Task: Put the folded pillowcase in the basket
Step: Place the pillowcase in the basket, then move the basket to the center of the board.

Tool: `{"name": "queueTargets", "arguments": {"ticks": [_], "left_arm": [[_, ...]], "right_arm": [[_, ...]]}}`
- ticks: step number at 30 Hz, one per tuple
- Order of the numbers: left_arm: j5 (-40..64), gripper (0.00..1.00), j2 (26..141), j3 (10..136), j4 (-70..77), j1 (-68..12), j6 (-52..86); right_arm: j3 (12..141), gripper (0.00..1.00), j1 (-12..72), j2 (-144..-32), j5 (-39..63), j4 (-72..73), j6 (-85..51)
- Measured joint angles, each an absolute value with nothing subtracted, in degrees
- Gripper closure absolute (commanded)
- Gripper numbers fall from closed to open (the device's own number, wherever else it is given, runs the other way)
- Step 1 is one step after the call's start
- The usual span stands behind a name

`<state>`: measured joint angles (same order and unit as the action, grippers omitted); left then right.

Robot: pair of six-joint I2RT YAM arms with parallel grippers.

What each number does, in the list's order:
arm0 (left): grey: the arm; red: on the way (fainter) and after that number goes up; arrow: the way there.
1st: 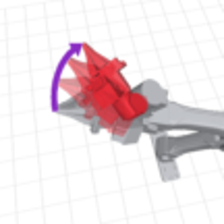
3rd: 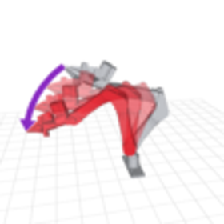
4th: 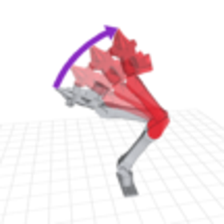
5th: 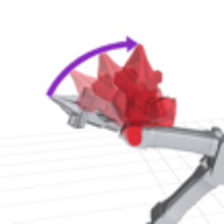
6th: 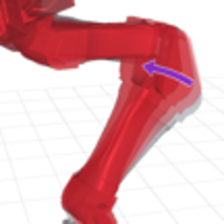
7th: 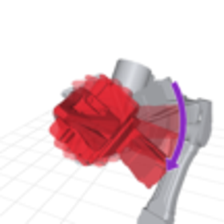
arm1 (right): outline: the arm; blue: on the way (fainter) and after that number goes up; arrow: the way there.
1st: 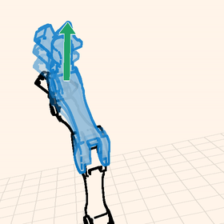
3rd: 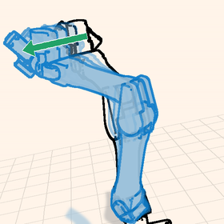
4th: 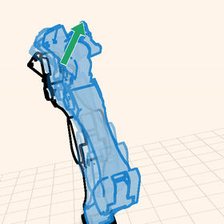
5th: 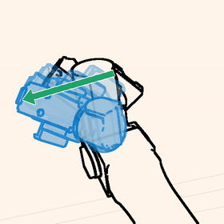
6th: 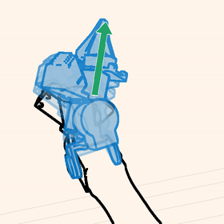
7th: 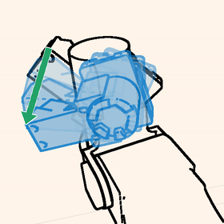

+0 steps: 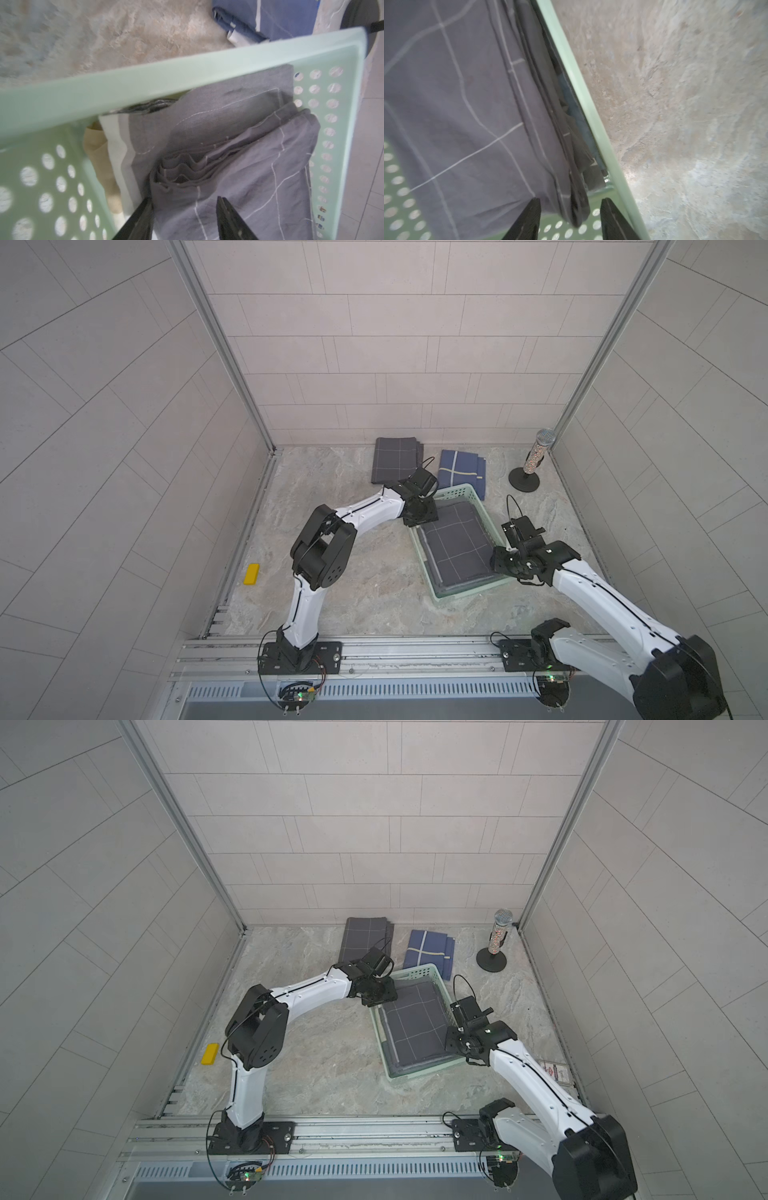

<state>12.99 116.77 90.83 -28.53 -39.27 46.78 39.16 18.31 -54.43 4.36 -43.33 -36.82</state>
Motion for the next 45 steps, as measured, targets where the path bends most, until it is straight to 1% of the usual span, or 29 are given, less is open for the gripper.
{"name": "queueTargets", "arguments": {"ticks": [4,5,6,7,9,10,11,14,18,21,23,24,27,29,32,35,38,39,40,42,44,45], "left_arm": [[15.44,0.45,114.59,90.89,-28.77,-38.83,44.66],[15.84,0.45,114.02,90.96,-29.04,-38.7,44.31],[16.36,0.46,113.32,90.96,-29.17,-38.61,43.97],[16.75,0.46,112.44,90.94,-29.28,-38.52,43.83],[17.26,0.49,110.19,90.35,-29.1,-38.52,43.7],[17.5,0.5,108.36,89.21,-28.6,-38.57,43.75],[17.56,0.5,106.39,87.74,-28.25,-38.65,43.81],[17.56,0.5,99.94,81.65,-27.0,-39.11,44.49],[17.5,0.48,94.59,73.8,-25.61,-40.69,45.76],[16.27,0.46,93.71,70.3,-25.47,-42.78,46.61],[15.09,0.46,93.67,68.58,-25.23,-44.07,47.05],[14.61,0.45,93.45,67.44,-24.91,-44.69,47.4],[13.08,0.44,92.71,64.93,-24.34,-46.11,48.27],[11.86,0.44,92.64,64.64,-24.12,-46.74,48.49],[10.52,0.47,92.68,64.58,-23.49,-47.05,48.69],[9.78,0.55,93.38,64.58,-22.63,-47.4,48.9],[9.3,0.6,95.2,64.58,-23.09,-47.57,48.88],[9.13,0.65,95.77,64.58,-23.59,-47.75,48.93],[8.88,0.72,96.09,64.58,-24.32,-47.92,48.9],[8.45,0.8,96.05,64.55,-25.47,-48.23,48.49],[7.99,0.89,95.72,64.55,-25.67,-48.4,48.1],[7.77,0.96,95.46,64.55,-25.89,-48.42,48.42]], "right_arm": [[45.67,0.49,18.31,-49.5,4.51,-47.55,-35.79],[47.07,0.52,18.33,-49.39,4.51,-48.12,-35.4],[48.07,0.58,18.33,-49.5,4.51,-48.27,-34.81],[48.6,0.68,18.33,-49.93,4.6,-48.16,-34.15],[48.77,0.84,18.31,-51.68,5.26,-47.79,-33.43],[48.71,0.9,18.31,-53.23,5.61,-47.35,-33.26],[48.58,0.93,18.31,-55.0,6.02,-46.48,-33.23],[47.37,0.96,18.31,-63.22,7.18,-41.32,-32.95],[45.5,1.0,18.31,-75.55,8.69,-35.2,-32.08],[44.18,1.0,18.37,-81.41,9.93,-31.05,-31.75],[43.68,0.98,18.52,-81.12,10.15,-30.15,-31.75],[43.59,0.93,18.76,-80.01,10.2,-30.22,-31.77],[44.53,0.63,19.64,-74.56,10.61,-33.34,-32.73],[46.46,0.56,20.29,-69.34,10.57,-36.16,-33.26],[50.92,0.52,20.99,-59.53,10.15,-39.79,-34.26],[55.22,0.52,21.02,-52.86,9.89,-42.89,-34.96],[57.28,0.51,21.02,-49.39,9.45,-46.41,-35.0],[57.6,0.51,21.02,-48.62,9.26,-47.77,-35.0],[57.71,0.51,21.02,-48.16,8.97,-48.9,-34.98],[57.67,0.51,20.99,-47.7,8.64,-50.68,-34.98],[57.39,0.51,20.99,-47.59,8.6,-51.53,-35.0],[56.99,0.51,20.99,-47.66,8.6,-51.64,-35.09]]}}
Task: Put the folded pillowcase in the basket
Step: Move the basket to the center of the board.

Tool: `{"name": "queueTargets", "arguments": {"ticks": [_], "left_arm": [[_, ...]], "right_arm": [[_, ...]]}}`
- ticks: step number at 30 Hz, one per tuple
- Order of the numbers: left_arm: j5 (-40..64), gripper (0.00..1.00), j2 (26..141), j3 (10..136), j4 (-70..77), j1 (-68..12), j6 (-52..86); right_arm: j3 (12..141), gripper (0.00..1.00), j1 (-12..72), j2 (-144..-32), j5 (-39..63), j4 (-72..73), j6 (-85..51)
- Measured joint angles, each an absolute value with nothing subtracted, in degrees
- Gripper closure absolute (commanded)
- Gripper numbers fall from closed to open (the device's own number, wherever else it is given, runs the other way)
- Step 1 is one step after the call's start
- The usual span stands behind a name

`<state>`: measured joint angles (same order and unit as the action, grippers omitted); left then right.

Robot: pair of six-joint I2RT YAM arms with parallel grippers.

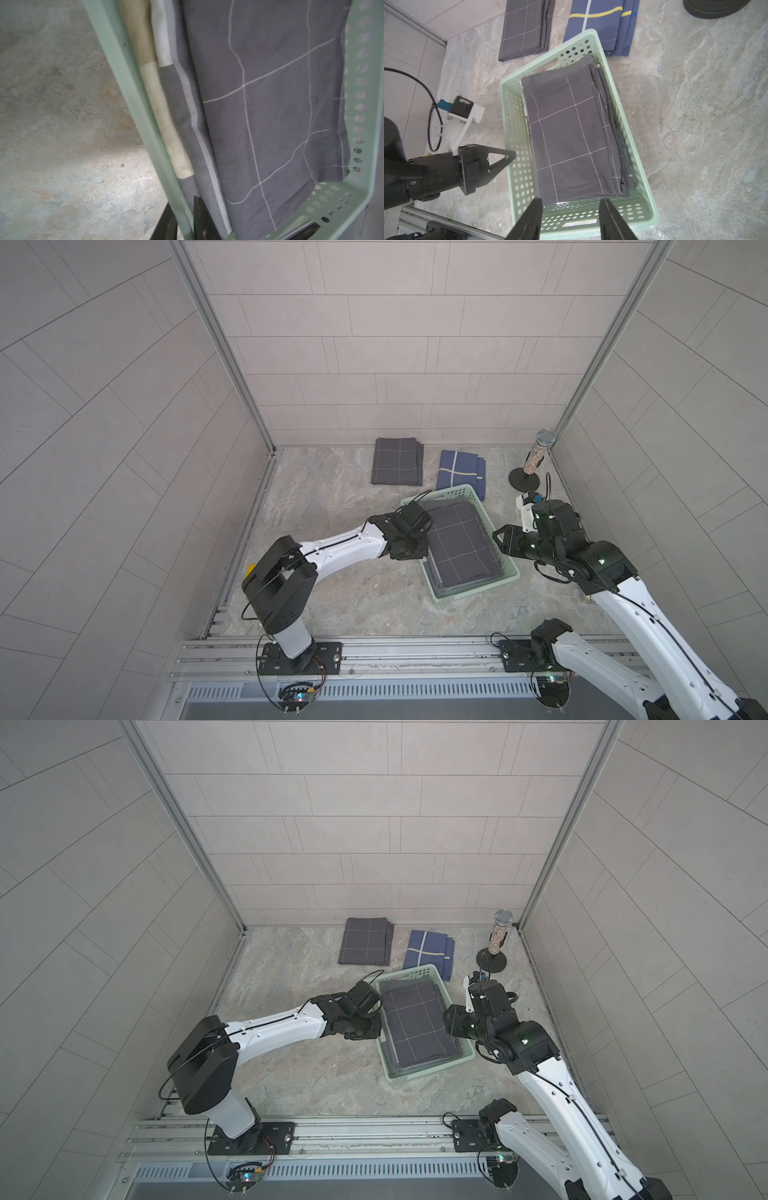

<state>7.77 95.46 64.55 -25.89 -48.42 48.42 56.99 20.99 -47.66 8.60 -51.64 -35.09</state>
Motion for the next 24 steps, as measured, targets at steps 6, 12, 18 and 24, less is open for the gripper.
{"name": "queueTargets", "arguments": {"ticks": [6,12,18,24], "left_arm": [[5.54,1.0,93.25,64.58,-33.28,-47.88,45.67],[4.32,1.0,82.61,61.01,-43.35,-39.59,37.6],[2.52,1.0,74.83,58.89,-51.05,-23.2,29.02],[2.15,1.0,82.83,59.09,-50.43,-17.69,23.51]], "right_arm": [[55.9,0.51,20.99,-47.4,9.74,-52.64,-36.21],[52.66,0.51,20.99,-44.95,12.01,-51.53,-37.85],[48.21,0.51,20.99,-43.92,13.3,-50.3,-39.48],[48.03,0.51,20.99,-49.01,13.3,-47.48,-39.27]]}}
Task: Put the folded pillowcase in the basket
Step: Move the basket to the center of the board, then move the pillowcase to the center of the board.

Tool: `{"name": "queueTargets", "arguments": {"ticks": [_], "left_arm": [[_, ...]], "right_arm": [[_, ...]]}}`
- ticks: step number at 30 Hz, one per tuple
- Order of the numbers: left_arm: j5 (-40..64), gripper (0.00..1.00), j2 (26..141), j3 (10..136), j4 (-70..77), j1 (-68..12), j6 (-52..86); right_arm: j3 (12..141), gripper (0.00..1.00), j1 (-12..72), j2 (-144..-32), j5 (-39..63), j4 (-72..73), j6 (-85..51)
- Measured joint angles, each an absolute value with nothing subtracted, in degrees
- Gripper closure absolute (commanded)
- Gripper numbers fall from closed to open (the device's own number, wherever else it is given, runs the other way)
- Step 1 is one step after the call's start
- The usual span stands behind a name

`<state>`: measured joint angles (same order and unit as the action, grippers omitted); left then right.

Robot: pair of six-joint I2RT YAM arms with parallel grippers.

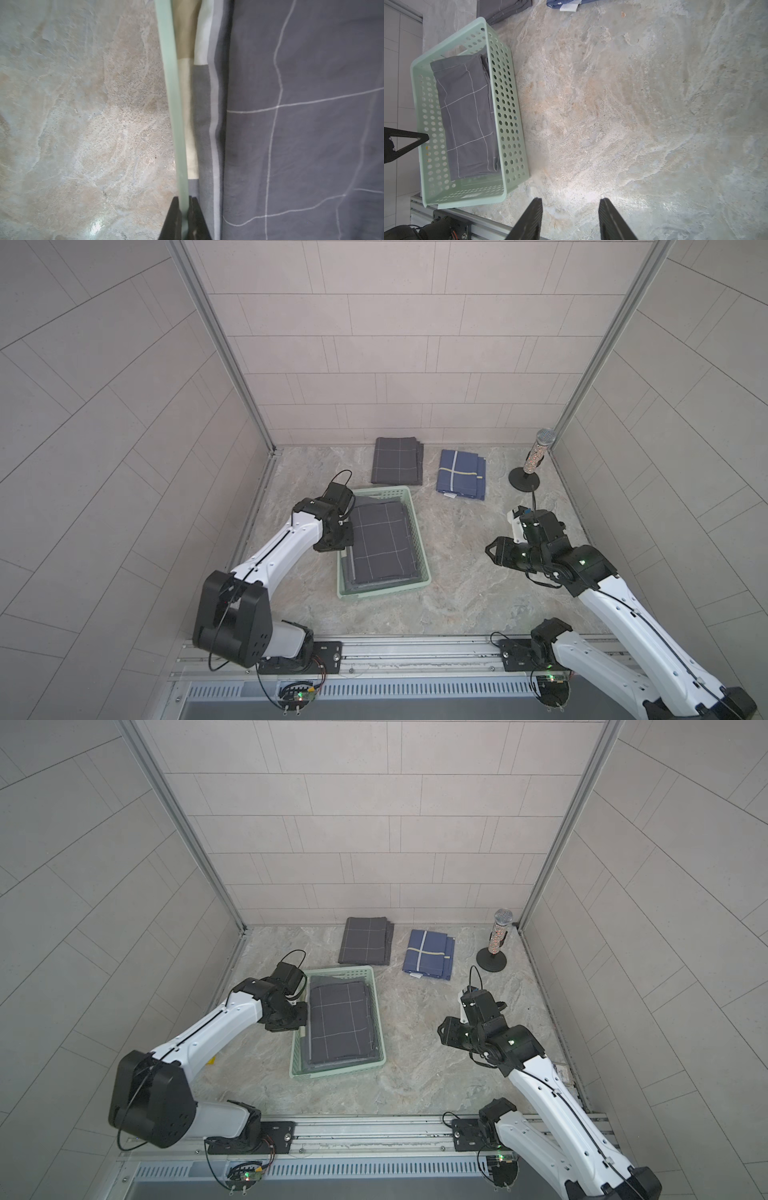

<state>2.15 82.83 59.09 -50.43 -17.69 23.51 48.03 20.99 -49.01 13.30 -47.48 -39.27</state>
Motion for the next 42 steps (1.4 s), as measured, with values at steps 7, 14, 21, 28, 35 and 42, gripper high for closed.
{"name": "queueTargets", "arguments": {"ticks": [7,14,21,28,35,42], "left_arm": [[-2.81,1.0,92.03,66.06,-52.9,-16.45,18.46],[-6.17,0.55,94.28,68.34,-53.78,-15.84,18.0],[-5.13,0.36,79.75,63.57,-50.74,-15.62,21.39],[-0.4,0.34,61.08,54.39,-42.83,-15.59,24.16],[6.74,0.35,68.97,54.22,-40.1,-15.46,24.73],[10.7,0.4,65.67,54.22,-39.94,-15.4,25.96]], "right_arm": [[50.0,0.49,20.95,-59.09,12.99,-42.63,-38.13],[55.51,0.49,19.09,-72.03,11.11,-37.8,-35.86],[71.44,1.0,12.91,-94.96,12.34,-32.71,-34.83],[98.06,1.0,9.39,-119.77,11.86,-33.04,-34.24],[118.08,1.0,8.45,-138.56,11.42,-38.35,-33.82],[111.72,1.0,8.32,-135.63,11.53,-37.01,-33.93]]}}
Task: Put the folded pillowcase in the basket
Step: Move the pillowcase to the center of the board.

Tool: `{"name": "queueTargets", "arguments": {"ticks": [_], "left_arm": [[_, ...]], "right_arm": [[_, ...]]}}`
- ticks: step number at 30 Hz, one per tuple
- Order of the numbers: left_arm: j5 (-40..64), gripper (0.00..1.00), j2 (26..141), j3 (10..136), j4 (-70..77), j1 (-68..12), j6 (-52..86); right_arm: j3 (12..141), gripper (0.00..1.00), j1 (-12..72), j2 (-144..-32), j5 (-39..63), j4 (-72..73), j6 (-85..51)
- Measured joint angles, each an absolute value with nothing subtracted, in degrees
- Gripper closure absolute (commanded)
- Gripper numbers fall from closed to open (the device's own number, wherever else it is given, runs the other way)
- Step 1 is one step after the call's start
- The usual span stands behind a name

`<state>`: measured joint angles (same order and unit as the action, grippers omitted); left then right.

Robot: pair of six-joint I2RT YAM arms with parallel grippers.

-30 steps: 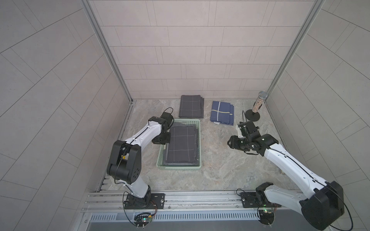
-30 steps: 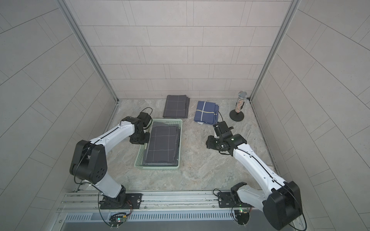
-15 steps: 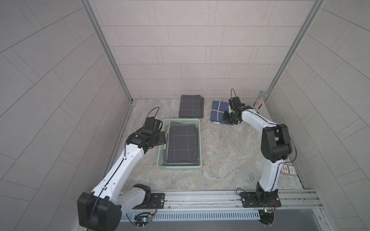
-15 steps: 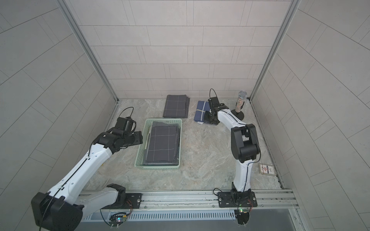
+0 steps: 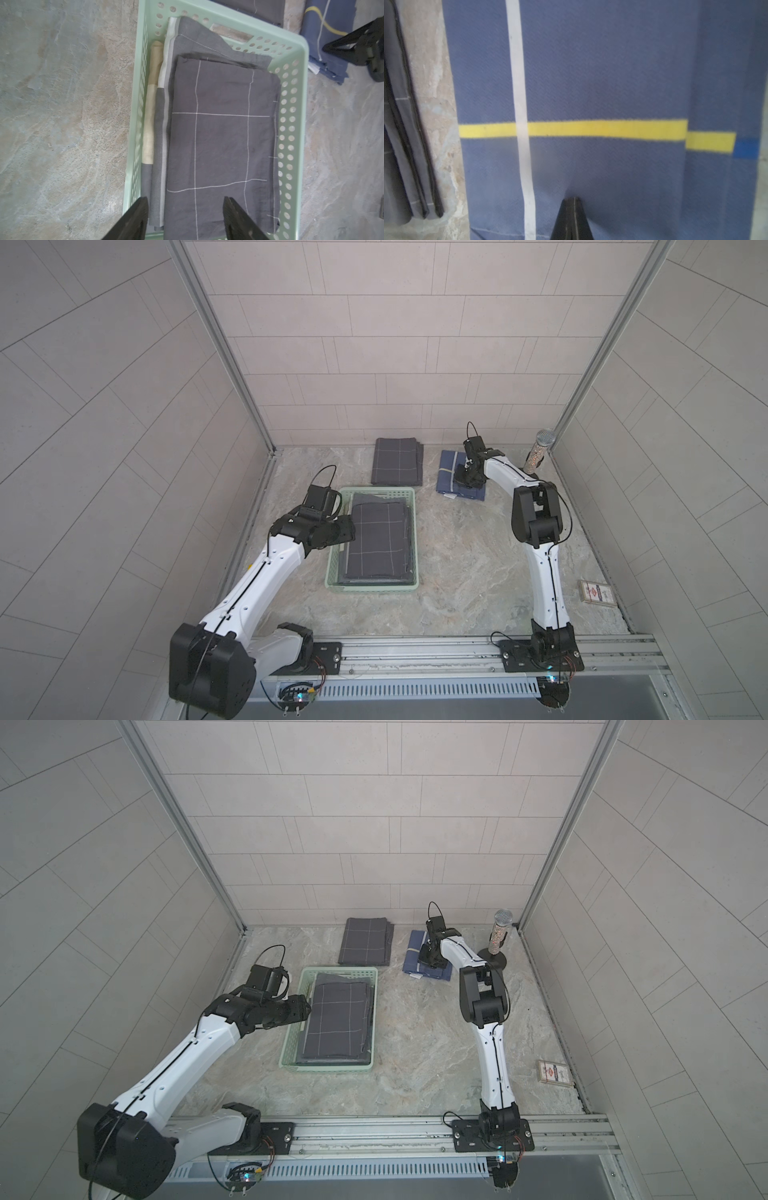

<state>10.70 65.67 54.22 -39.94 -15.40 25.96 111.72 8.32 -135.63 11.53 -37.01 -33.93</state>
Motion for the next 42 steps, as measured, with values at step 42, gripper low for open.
{"name": "queueTargets", "arguments": {"ticks": [42], "left_arm": [[-0.27,0.44,109.1,97.47,-40.23,-52.14,33.45]], "right_arm": [[42.59,1.0,16.05,-65.95,8.84,-41.43,-35.97]]}}
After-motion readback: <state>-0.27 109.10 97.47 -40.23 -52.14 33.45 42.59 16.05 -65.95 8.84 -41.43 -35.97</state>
